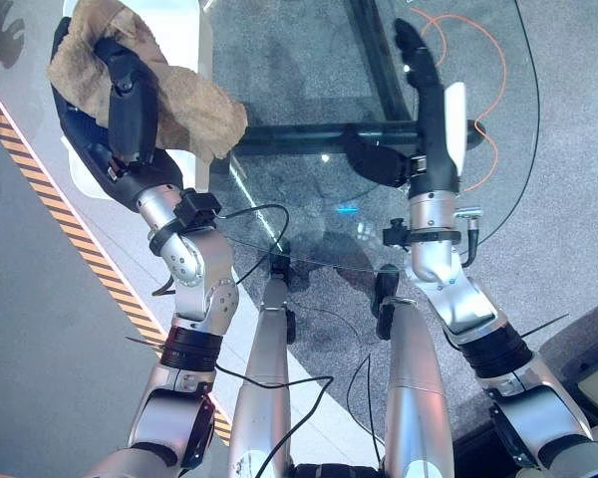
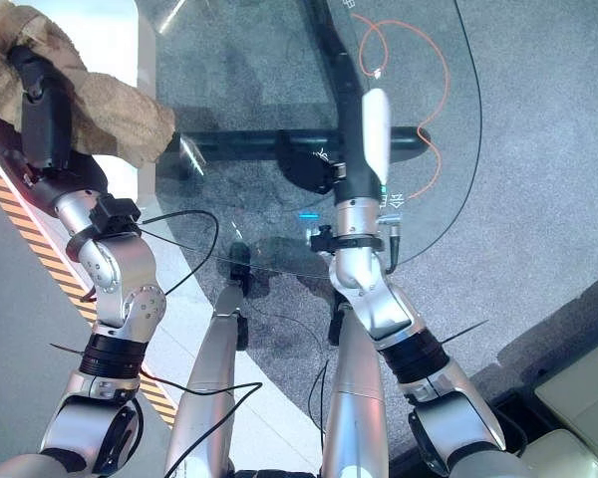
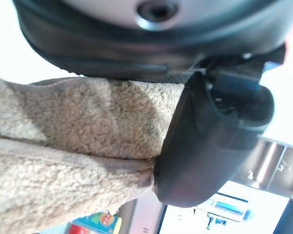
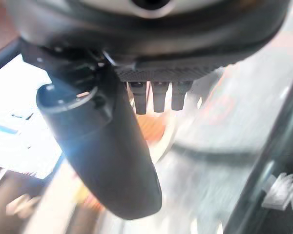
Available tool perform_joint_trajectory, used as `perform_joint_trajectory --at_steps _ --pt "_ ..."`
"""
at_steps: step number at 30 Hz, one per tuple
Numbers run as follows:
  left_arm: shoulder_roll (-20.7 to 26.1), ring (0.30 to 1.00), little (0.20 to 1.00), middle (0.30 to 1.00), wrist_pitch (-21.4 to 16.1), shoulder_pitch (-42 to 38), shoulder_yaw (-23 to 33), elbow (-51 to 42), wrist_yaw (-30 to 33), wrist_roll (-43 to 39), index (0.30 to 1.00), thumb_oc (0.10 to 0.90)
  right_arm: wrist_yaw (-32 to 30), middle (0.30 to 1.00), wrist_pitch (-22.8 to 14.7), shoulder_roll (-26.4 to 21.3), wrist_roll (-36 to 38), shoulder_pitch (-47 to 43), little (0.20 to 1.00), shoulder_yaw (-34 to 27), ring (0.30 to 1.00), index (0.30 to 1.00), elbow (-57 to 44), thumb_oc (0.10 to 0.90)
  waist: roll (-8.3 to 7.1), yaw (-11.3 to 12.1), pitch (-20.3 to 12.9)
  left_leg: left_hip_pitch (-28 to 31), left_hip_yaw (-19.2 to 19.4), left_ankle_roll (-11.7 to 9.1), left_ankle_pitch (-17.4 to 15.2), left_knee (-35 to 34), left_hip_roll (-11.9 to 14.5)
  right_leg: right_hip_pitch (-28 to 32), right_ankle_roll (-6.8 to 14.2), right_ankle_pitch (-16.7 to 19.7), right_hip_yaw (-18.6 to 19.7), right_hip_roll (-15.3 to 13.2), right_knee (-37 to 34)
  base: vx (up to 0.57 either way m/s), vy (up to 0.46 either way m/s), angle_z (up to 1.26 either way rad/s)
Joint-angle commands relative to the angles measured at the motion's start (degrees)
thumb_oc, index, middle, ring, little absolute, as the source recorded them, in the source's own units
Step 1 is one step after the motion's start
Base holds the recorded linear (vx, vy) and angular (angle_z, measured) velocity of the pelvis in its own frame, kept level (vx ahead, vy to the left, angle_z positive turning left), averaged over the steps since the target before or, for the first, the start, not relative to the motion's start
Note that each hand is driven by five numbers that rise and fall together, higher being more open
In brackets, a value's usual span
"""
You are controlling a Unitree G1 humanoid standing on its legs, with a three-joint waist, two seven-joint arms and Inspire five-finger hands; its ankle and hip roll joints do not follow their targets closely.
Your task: Wipe the table with a cloth and put it in the basket.
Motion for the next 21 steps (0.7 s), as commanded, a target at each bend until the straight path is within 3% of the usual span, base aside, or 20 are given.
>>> perform_joint_trajectory --at_steps 1,9,16,21 --pt "7.92 0.300 0.200 0.300 -10.50 -10.08 5.16 1.20 2.85 8.24 0.300 0.100 -11.78 0.900 -4.14 -2.17 2.21 -3.70 0.900 -4.96 0.900 0.900 1.92 0.800 -1.66 -0.33 -1.47 3.22 6.23 5.60 -8.09 2.86 -5.13 3.20 -0.21 8.95 -1.48 4.97 -15.07 -0.01 0.029 -0.03" --pt "13.98 0.300 0.200 0.300 -9.97 -14.58 4.10 12.62 8.71 9.45 0.300 0.100 -20.29 0.900 -10.03 -6.28 14.57 -1.85 0.900 -8.52 0.900 0.900 23.13 0.800 -0.98 -1.11 -1.47 3.73 6.62 5.37 -8.87 2.34 -4.47 3.30 -0.35 8.30 -1.10 5.18 -15.18 0.00 0.038 -0.01" --pt "21.05 0.300 0.200 0.300 -6.25 -23.62 -0.42 24.07 11.75 5.14 0.300 0.100 -15.72 0.900 -16.24 -7.77 25.92 -4.29 0.900 -7.20 0.900 0.900 44.22 0.800 -0.92 -1.80 -1.47 4.16 7.17 5.12 -9.40 2.35 -3.78 3.70 -0.76 8.01 -1.03 5.40 -15.62 0.00 0.014 -0.03" --pt "24.02 0.300 0.200 0.300 -3.73 -28.96 -3.74 31.27 12.74 2.70 0.300 0.100 -10.05 0.900 -17.46 -8.66 30.21 -6.83 0.900 -8.02 0.900 0.900 57.47 0.800 -0.88 -1.81 -1.47 4.04 7.38 5.09 -9.56 2.68 -3.45 3.83 -0.97 8.03 -1.16 5.49 -15.87 0.00 -0.003 -0.02"
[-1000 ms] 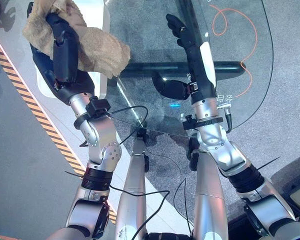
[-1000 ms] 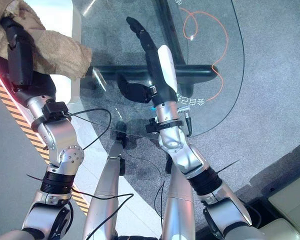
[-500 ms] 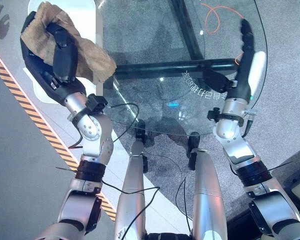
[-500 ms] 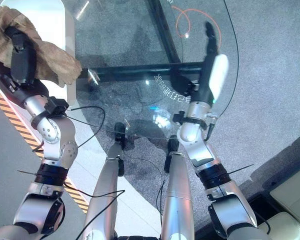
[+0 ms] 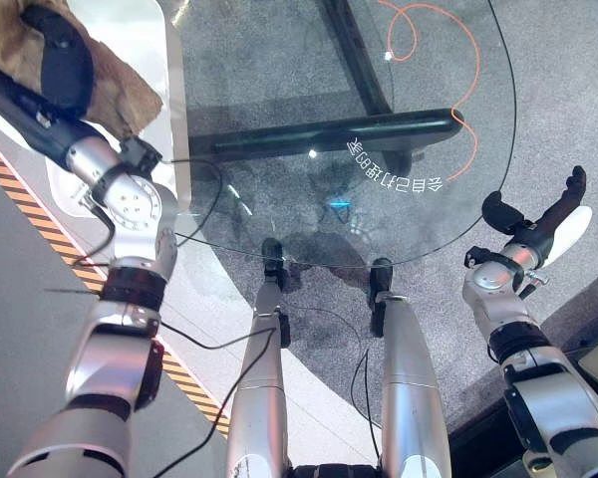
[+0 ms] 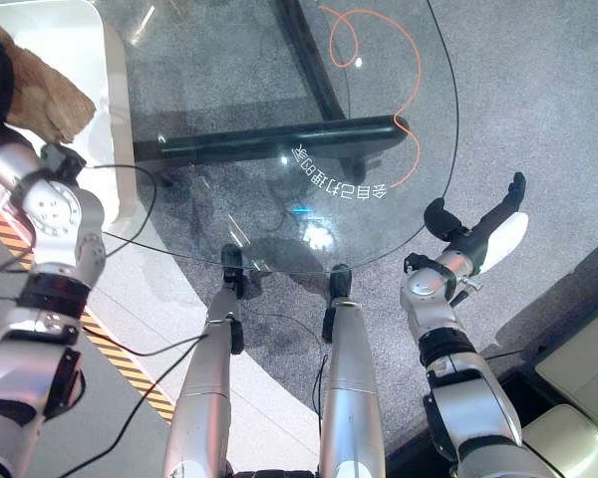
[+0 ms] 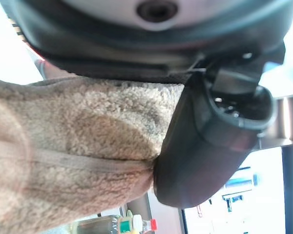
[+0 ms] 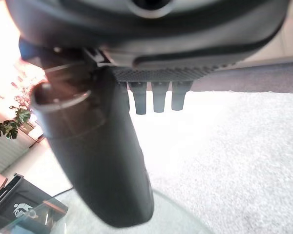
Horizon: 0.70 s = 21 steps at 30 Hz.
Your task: Wipe the table with a cloth and put it in the basket.
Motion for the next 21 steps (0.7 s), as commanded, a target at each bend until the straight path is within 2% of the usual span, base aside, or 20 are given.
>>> perform_joint_trajectory --at_steps 1,6,10,15,21 --pt "6.15 0.300 0.200 0.300 -3.27 -8.11 1.23 0.52 2.02 0.68 0.300 0.100 1.79 0.900 0.08 -5.61 5.42 -1.50 0.900 -1.59 0.900 0.900 7.69 0.800 -0.81 1.04 -1.44 2.83 6.47 4.94 -10.83 6.05 -4.19 3.54 -1.22 6.31 -1.65 4.87 -13.24 0.00 0.000 0.00" --pt "7.44 0.300 0.200 0.300 -0.70 -10.06 -0.62 5.33 3.63 2.86 0.300 0.100 4.46 0.900 3.20 -5.35 4.79 -1.45 0.900 -1.63 0.900 0.900 13.34 0.800 -0.97 0.99 -1.44 2.67 6.55 5.03 -10.88 6.24 -4.11 3.44 -1.36 6.39 -1.88 5.05 -13.19 0.00 0.000 0.00" --pt "8.49 0.300 0.200 0.300 3.40 -11.29 -2.78 9.55 6.50 5.50 0.300 0.100 6.91 0.900 8.41 -5.35 3.50 -0.92 0.900 -0.57 0.900 0.900 17.32 0.800 -0.89 0.78 -1.44 2.27 6.59 5.10 -11.06 6.57 -3.91 3.04 -1.58 6.18 -1.87 5.13 -12.91 0.00 0.000 0.00" --pt "9.16 0.300 0.200 0.300 6.90 -11.98 -4.08 13.18 6.60 6.01 0.300 0.100 8.59 0.900 10.14 -5.16 3.20 -0.10 0.900 -0.19 0.900 0.900 19.34 0.800 -1.02 0.56 -1.44 1.81 6.54 5.10 -11.08 6.89 -3.91 2.59 -1.77 6.01 -1.79 5.38 -12.55 0.01 0.011 -0.01" --pt "10.37 0.300 0.200 0.300 11.99 -12.40 -4.40 17.91 7.53 7.04 0.300 0.100 8.99 0.900 10.32 -4.64 2.63 1.09 0.900 0.43 0.900 0.900 19.20 0.800 -1.69 0.08 -1.44 1.28 6.47 5.18 -11.19 7.11 -3.79 2.06 -1.77 6.05 -1.67 5.64 -12.42 0.00 0.000 0.00"
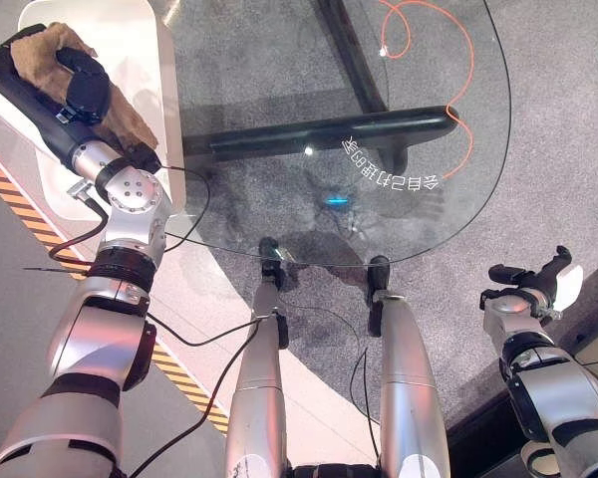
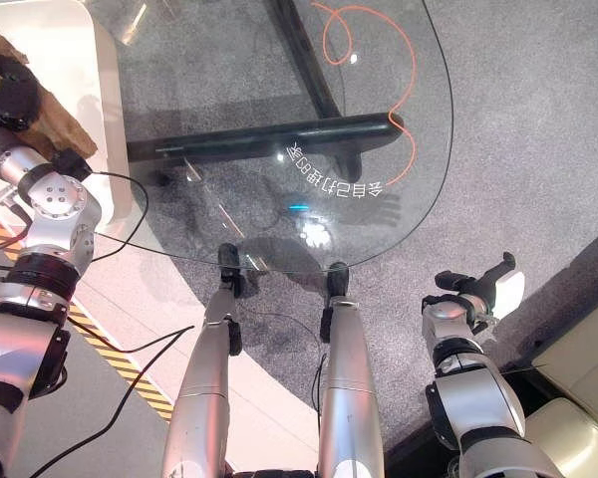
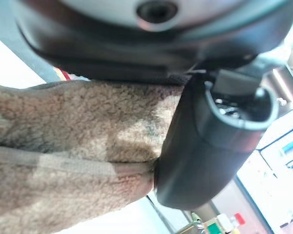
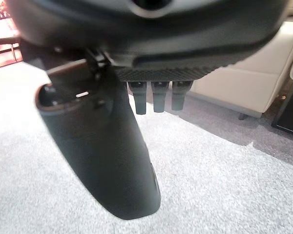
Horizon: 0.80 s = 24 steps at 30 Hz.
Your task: Wipe the table with a cloth and put it in the basket.
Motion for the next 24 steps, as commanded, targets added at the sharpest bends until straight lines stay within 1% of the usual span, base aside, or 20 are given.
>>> perform_joint_trajectory --at_steps 1,5,8,9,15,19,21,24 --pt "8.27 0.300 0.200 0.300 -0.91 -9.08 2.06 3.86 4.89 4.96 0.300 0.100 -1.64 0.900 -0.58 -3.58 -0.60 0.94 0.900 0.67 0.900 0.900 1.05 0.800 -1.46 0.18 -1.46 1.15 6.11 5.07 -11.72 8.93 -4.35 2.81 -1.60 5.69 -1.71 5.23 -11.94 0.00 0.000 0.00" --pt "8.69 0.300 0.200 0.300 1.19 -8.90 2.62 6.64 6.15 5.92 0.300 0.100 -1.95 0.900 -0.58 -3.14 -0.95 1.04 0.900 0.77 0.900 0.900 0.88 0.800 -1.98 0.03 -1.46 0.90 5.94 5.06 -11.86 9.10 -4.32 2.58 -1.66 5.69 -1.72 5.38 -11.88 0.00 0.000 0.00" --pt "9.34 0.300 0.200 0.300 3.67 -9.20 2.51 9.11 5.79 7.12 0.300 0.100 -2.06 0.900 -0.62 -3.05 -0.93 0.81 0.900 1.17 0.900 0.900 0.86 0.800 -2.27 -0.06 -1.46 0.60 5.90 5.01 -11.81 9.10 -4.23 2.33 -1.67 5.84 -1.71 5.45 -12.04 0.00 0.000 0.00" --pt "9.41 0.300 0.200 0.300 3.98 -9.20 2.47 9.43 5.59 7.04 0.300 0.100 -2.10 0.900 -0.59 -3.00 -0.91 0.80 0.900 1.20 0.900 0.900 0.81 0.800 -2.32 -0.06 -1.46 0.52 5.88 5.01 -11.83 9.12 -4.22 2.26 -1.67 5.85 -1.70 5.46 -12.05 0.00 0.000 0.00" --pt "10.17 0.300 0.200 0.300 10.09 -9.23 1.66 11.69 4.53 8.91 0.300 0.100 -2.08 0.900 -0.23 -2.85 -1.26 0.72 0.900 1.19 0.900 0.900 0.51 0.800 -2.57 -0.21 -1.46 0.08 5.70 5.00 -11.83 8.92 -4.21 1.86 -1.59 5.94 -1.47 5.72 -12.34 0.00 0.000 0.00" --pt "10.63 0.300 0.200 0.300 11.54 -9.36 0.87 12.93 3.14 6.82 0.300 0.100 -2.12 0.900 -0.31 -3.04 -1.27 0.64 0.900 1.36 0.900 0.900 0.45 0.800 -2.54 -0.30 -1.46 -0.12 5.60 4.95 -11.81 8.73 -4.27 1.60 -1.55 6.07 -1.40 5.76 -12.61 0.00 0.000 0.00" --pt "10.81 0.300 0.200 0.300 12.87 -9.51 0.51 13.47 1.57 5.84 0.300 0.100 -2.38 0.900 -0.82 -2.89 -1.23 0.97 0.900 1.43 0.900 0.900 0.35 0.800 -2.54 -0.33 -1.46 -0.43 5.57 5.00 -11.84 8.83 -4.31 1.31 -1.52 6.15 -1.41 5.73 -12.60 0.00 0.000 0.00" --pt "10.81 0.300 0.200 0.300 13.32 -9.57 0.33 13.92 0.66 5.33 0.300 0.100 -2.33 0.900 -0.85 -2.93 -1.41 0.79 0.900 1.26 0.900 0.900 0.38 0.800 -2.52 -0.37 -1.46 -0.62 5.58 5.06 -11.86 8.85 -4.30 1.10 -1.46 6.22 -1.37 5.73 -12.60 0.00 0.000 0.00"
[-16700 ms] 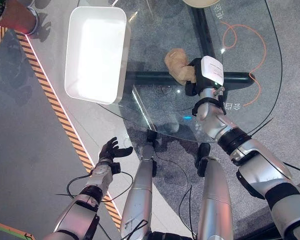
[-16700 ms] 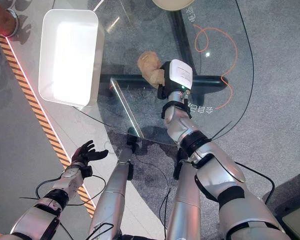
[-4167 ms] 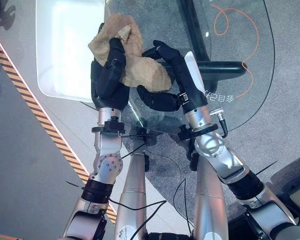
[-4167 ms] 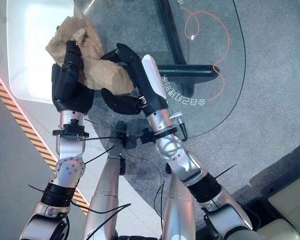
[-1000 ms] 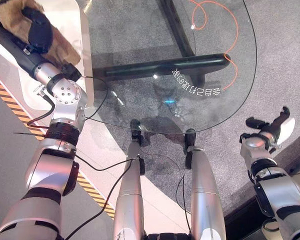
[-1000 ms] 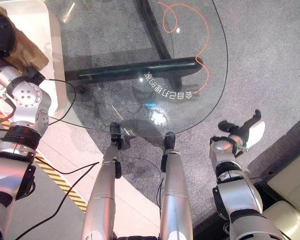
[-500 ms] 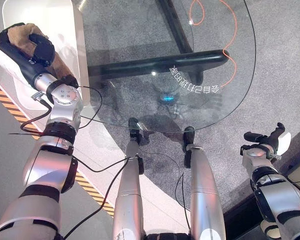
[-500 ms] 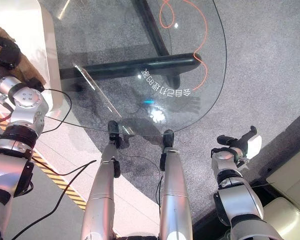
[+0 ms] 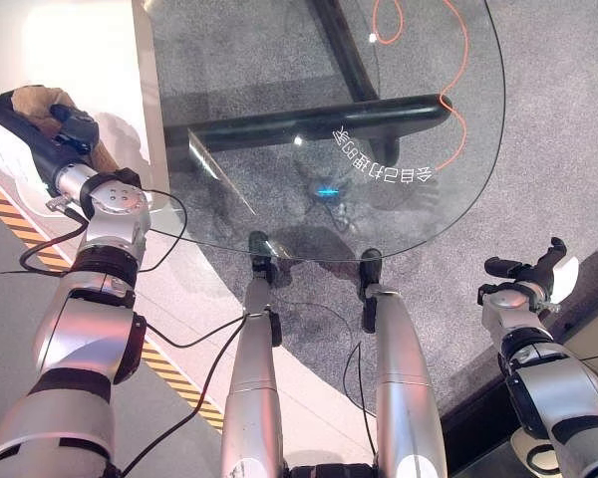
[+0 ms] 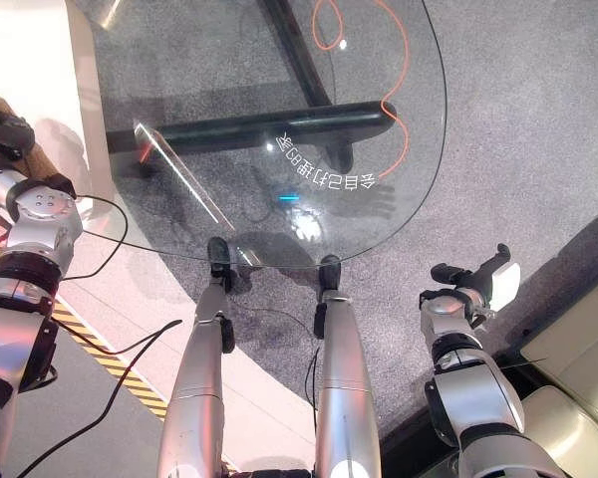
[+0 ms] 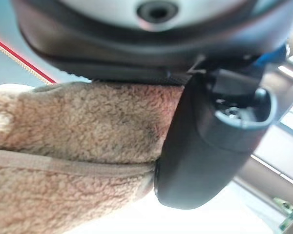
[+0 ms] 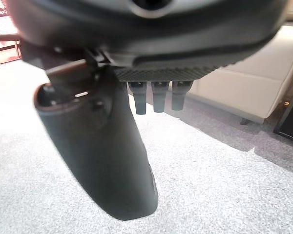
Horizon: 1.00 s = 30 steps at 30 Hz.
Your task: Wipe the table with a cloth and put it in the basket.
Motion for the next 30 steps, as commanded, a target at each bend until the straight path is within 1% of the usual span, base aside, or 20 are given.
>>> perform_joint_trajectory --at_steps 1,8,12,17,18,19,20,21,22,30 --pt "8.35 0.300 0.200 0.300 -1.56 -6.99 0.35 3.15 1.18 1.19 0.300 0.100 -2.40 0.900 -0.75 -2.87 -0.91 1.74 0.900 0.33 0.900 0.900 0.55 0.800 -1.02 0.46 -1.49 1.45 5.52 5.20 -12.13 8.65 -4.70 2.88 -1.34 5.82 -1.34 5.28 -12.19 0.00 0.000 0.00" --pt "8.30 0.300 0.200 0.300 -0.20 -7.60 -0.46 4.00 -1.44 -0.09 0.300 0.100 -2.13 0.900 -0.77 -3.02 -1.19 1.31 0.900 0.52 0.900 0.900 0.66 0.800 -1.04 0.31 -1.49 1.17 5.53 5.13 -12.06 8.83 -4.62 2.50 -1.29 6.06 -1.33 5.27 -12.05 0.00 0.000 0.00" --pt "8.35 0.300 0.200 0.300 -0.15 -7.29 -0.54 4.03 -3.33 -1.17 0.300 0.100 -1.68 0.900 -0.82 -3.40 -1.50 1.22 0.900 0.18 0.900 0.900 0.79 0.800 -0.94 0.32 -1.49 1.14 5.52 5.12 -11.98 8.75 -4.67 2.49 -1.23 6.21 -1.32 5.26 -12.22 0.00 0.000 0.00" --pt "7.95 0.300 0.200 0.300 -0.23 -6.75 -0.38 4.05 -4.21 -1.01 0.300 0.100 -1.66 0.900 -0.74 -3.50 -1.39 1.06 0.900 0.11 0.900 0.900 0.54 0.800 -0.94 0.29 -1.49 0.93 5.55 5.15 -11.99 8.88 -4.65 2.24 -1.21 6.32 -1.33 5.24 -12.14 0.00 0.000 0.00" --pt "7.92 0.314 0.216 0.314 0.07 -6.74 -0.45 3.98 -4.26 -1.14 0.314 0.116 -1.61 0.900 -0.62 -3.57 -1.47 0.81 0.900 0.18 0.900 0.900 0.57 0.800 -0.95 0.30 -1.49 0.81 5.53 5.11 -11.99 8.93 -4.66 2.19 -1.22 6.34 -1.31 5.25 -12.20 0.00 0.000 0.00" --pt "7.88 0.359 0.269 0.359 0.15 -6.76 -0.49 4.04 -4.28 -1.19 0.359 0.169 -1.57 0.900 -0.62 -3.61 -1.47 0.74 0.900 0.19 0.900 0.900 0.61 0.800 -0.94 0.30 -1.49 0.78 5.52 5.11 -12.00 8.92 -4.66 2.17 -1.21 6.34 -1.29 5.23 -12.26 0.00 0.000 0.00" --pt "7.84 0.458 0.384 0.458 0.17 -6.79 -0.53 4.10 -4.35 -1.23 0.458 0.284 -1.52 0.900 -0.62 -3.64 -1.48 0.69 0.900 0.19 0.900 0.900 0.64 0.800 -0.94 0.30 -1.49 0.76 5.52 5.10 -12.00 8.90 -4.66 2.16 -1.20 6.34 -1.28 5.21 -12.30 0.00 0.000 0.00" --pt "7.86 0.589 0.538 0.589 0.19 -6.93 -0.69 4.20 -4.26 -1.46 0.589 0.438 -1.28 0.900 -0.74 -3.67 -1.48 0.70 0.900 0.15 0.900 0.900 0.81 0.800 -0.92 0.25 -1.49 0.68 5.49 5.08 -12.00 8.99 -4.67 2.07 -1.21 6.36 -1.23 5.25 -12.22 0.00 0.000 0.00" --pt "7.82 0.900 0.900 0.900 0.35 -6.92 -0.79 4.20 -4.30 -1.51 0.900 0.800 -1.24 0.900 -0.70 -3.66 -1.46 0.73 0.900 0.15 0.900 0.900 0.81 0.800 -0.92 0.25 -1.49 0.64 5.47 5.10 -12.05 9.08 -4.67 2.06 -1.22 6.34 -1.18 5.24 -12.20 0.00 0.000 0.00" --pt "7.56 0.900 0.900 0.900 1.55 -7.87 -1.45 4.96 -5.02 -1.90 0.900 0.800 -1.08 0.900 -1.10 -3.58 -1.28 0.77 0.900 0.40 0.900 0.900 0.82 0.800 -1.03 0.00 -1.49 0.61 5.53 5.10 -11.91 8.83 -4.62 1.94 -1.09 6.54 -1.10 5.24 -12.35 0.00 0.000 0.00"
